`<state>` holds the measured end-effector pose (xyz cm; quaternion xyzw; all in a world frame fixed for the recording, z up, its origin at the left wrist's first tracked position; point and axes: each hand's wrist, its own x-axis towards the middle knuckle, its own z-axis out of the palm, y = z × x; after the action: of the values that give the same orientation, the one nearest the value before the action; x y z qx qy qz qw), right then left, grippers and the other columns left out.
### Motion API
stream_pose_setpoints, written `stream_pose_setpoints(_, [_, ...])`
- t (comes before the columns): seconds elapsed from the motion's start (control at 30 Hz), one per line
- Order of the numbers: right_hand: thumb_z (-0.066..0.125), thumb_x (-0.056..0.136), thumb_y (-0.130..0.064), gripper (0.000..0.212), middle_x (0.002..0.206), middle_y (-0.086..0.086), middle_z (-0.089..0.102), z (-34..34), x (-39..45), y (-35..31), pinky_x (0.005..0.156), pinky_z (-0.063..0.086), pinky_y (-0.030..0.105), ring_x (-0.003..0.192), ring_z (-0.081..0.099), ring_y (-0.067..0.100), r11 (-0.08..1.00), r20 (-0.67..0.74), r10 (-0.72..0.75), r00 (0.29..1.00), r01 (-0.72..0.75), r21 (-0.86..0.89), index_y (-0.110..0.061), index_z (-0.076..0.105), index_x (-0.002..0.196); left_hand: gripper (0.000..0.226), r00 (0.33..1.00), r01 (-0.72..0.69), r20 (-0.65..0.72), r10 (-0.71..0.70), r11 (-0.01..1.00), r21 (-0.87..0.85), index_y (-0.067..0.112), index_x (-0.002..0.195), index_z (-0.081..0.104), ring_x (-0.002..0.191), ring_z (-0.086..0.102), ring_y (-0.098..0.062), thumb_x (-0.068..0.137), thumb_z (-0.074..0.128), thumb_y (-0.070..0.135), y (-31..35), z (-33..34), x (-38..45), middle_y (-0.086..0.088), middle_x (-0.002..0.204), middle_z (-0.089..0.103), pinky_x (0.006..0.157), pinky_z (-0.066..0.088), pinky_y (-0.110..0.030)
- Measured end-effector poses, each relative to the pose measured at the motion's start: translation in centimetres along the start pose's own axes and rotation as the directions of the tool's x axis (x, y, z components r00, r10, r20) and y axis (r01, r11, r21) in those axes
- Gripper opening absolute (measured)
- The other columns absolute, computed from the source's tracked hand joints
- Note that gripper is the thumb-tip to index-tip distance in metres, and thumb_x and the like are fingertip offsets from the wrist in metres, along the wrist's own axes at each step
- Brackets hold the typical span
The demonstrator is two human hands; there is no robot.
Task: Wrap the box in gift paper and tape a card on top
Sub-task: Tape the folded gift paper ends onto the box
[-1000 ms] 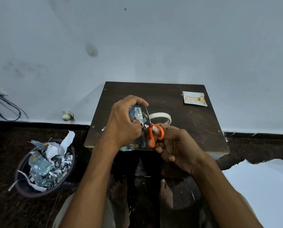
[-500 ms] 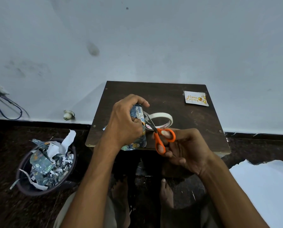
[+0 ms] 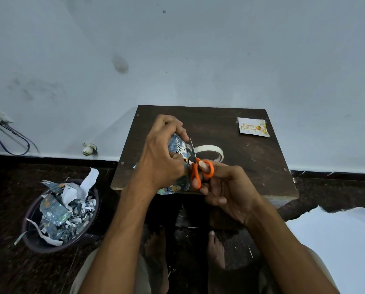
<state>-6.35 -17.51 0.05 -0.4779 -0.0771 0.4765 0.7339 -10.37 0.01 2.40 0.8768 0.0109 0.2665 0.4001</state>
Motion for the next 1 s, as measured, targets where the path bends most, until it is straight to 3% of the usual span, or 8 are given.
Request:
stream_pose_setpoints(0.13, [0.064, 0.081, -0.022, 0.033, 0.074, 0.012, 0.061, 0.0, 0.1, 0.2, 0.031, 0.028, 0.015, 0.054, 0.043, 0.012, 1.000, -0.011, -0.024, 1.000, 0.024, -0.018, -0.002, 0.056, 0.106, 0.036, 1.000, 0.004, 0.019, -0.005, 1.000, 0.016, 0.013, 0.080, 0.065, 0.109, 0.062, -0.019, 0.057, 0.040, 0.001, 0.0, 0.0, 0.0, -0.005, 0.113, 0.053, 0.071, 0.056, -0.030])
stream_pose_setpoints(0.3, [0.058, 0.091, -0.004, 0.010, 0.071, 0.010, 0.057, 0.0, 0.2, 0.5, 0.031, 0.028, 0.015, 0.050, 0.040, 0.009, 0.999, -0.023, -0.032, 0.999, 0.032, -0.018, -0.001, 0.058, 0.101, 0.037, 1.000, 0.010, 0.011, -0.010, 1.000, 0.025, 0.013, 0.080, 0.066, 0.110, 0.062, -0.018, 0.057, 0.039, 0.000, -0.1, -0.1, 0.0, -0.005, 0.113, 0.054, 0.075, 0.056, -0.029])
stream_pose_setpoints(0.4, [0.049, 0.095, 0.004, 0.014, 0.071, 0.010, 0.057, -0.2, 0.2, 0.5, 0.032, 0.028, 0.015, 0.049, 0.040, 0.009, 0.999, -0.028, -0.019, 0.999, 0.018, -0.030, -0.002, 0.060, 0.099, 0.038, 1.000, 0.015, 0.009, -0.016, 1.000, 0.019, 0.011, 0.080, 0.066, 0.107, 0.062, -0.017, 0.057, 0.038, 0.000, -0.1, -0.1, 0.0, -0.006, 0.113, 0.054, 0.075, 0.055, -0.024])
stream_pose_setpoints(0.5, [0.059, 0.090, -0.001, 0.009, 0.070, 0.008, 0.057, -0.3, 0.2, 0.5, 0.032, 0.029, 0.015, 0.048, 0.040, 0.007, 0.998, -0.001, -0.003, 1.000, 0.003, -0.060, -0.004, 0.062, 0.099, 0.038, 0.999, 0.032, 0.014, -0.032, 0.999, 0.007, 0.011, 0.081, 0.067, 0.108, 0.063, -0.019, 0.057, 0.039, 0.002, -0.1, -0.2, 0.0, -0.007, 0.114, 0.054, 0.075, 0.054, -0.017])
stream_pose_setpoints(0.6, [0.063, 0.082, -0.012, 0.025, 0.070, 0.007, 0.058, -0.8, 0.3, 0.4, 0.033, 0.029, 0.015, 0.048, 0.041, 0.007, 0.997, 0.005, -0.002, 1.000, 0.002, -0.074, -0.003, 0.060, 0.105, 0.037, 0.999, 0.036, 0.016, -0.036, 0.999, 0.014, 0.012, 0.081, 0.067, 0.109, 0.062, -0.019, 0.058, 0.040, 0.001, -0.2, -0.2, 0.0, -0.006, 0.115, 0.054, 0.074, 0.052, -0.012])
stream_pose_setpoints(0.77, [0.065, 0.081, -0.014, 0.029, 0.071, 0.007, 0.058, -1.7, 0.1, -0.3, 0.033, 0.026, 0.015, 0.050, 0.043, 0.008, 0.996, -0.016, -0.029, 0.999, 0.028, -0.090, -0.002, 0.060, 0.107, 0.041, 0.999, 0.010, 0.046, -0.011, 1.000, 0.029, 0.011, 0.080, 0.073, 0.108, 0.060, -0.013, 0.060, 0.042, -0.004, -0.8, -0.2, 0.0, -0.006, 0.113, 0.054, 0.077, 0.043, -0.006])
stream_pose_setpoints(0.87, [0.066, 0.080, -0.013, 0.032, 0.071, 0.008, 0.058, -2.1, 0.1, -0.6, 0.033, 0.025, 0.015, 0.050, 0.043, 0.008, 0.995, -0.042, -0.047, 0.998, 0.044, -0.087, -0.001, 0.060, 0.110, 0.033, 0.996, 0.002, 0.088, -0.006, 0.999, 0.040, 0.011, 0.080, 0.073, 0.105, 0.058, -0.011, 0.063, 0.048, -0.003, -0.9, -0.2, 0.0, -0.007, 0.113, 0.052, 0.081, 0.045, -0.014])
stream_pose_setpoints(1.0, [0.069, 0.080, -0.013, 0.037, 0.069, 0.008, 0.060, -2.4, 0.0, -0.9, 0.034, 0.027, 0.016, 0.049, 0.044, 0.009, 0.988, -0.092, -0.111, 0.990, 0.100, -0.118, -0.001, 0.062, 0.114, 0.026, 0.990, 0.005, 0.142, -0.018, 0.996, 0.091, 0.014, 0.080, 0.067, 0.101, 0.056, -0.014, 0.065, 0.045, 0.011, -0.6, -0.2, 0.0, -0.004, 0.112, 0.048, 0.091, 0.047, -0.039])
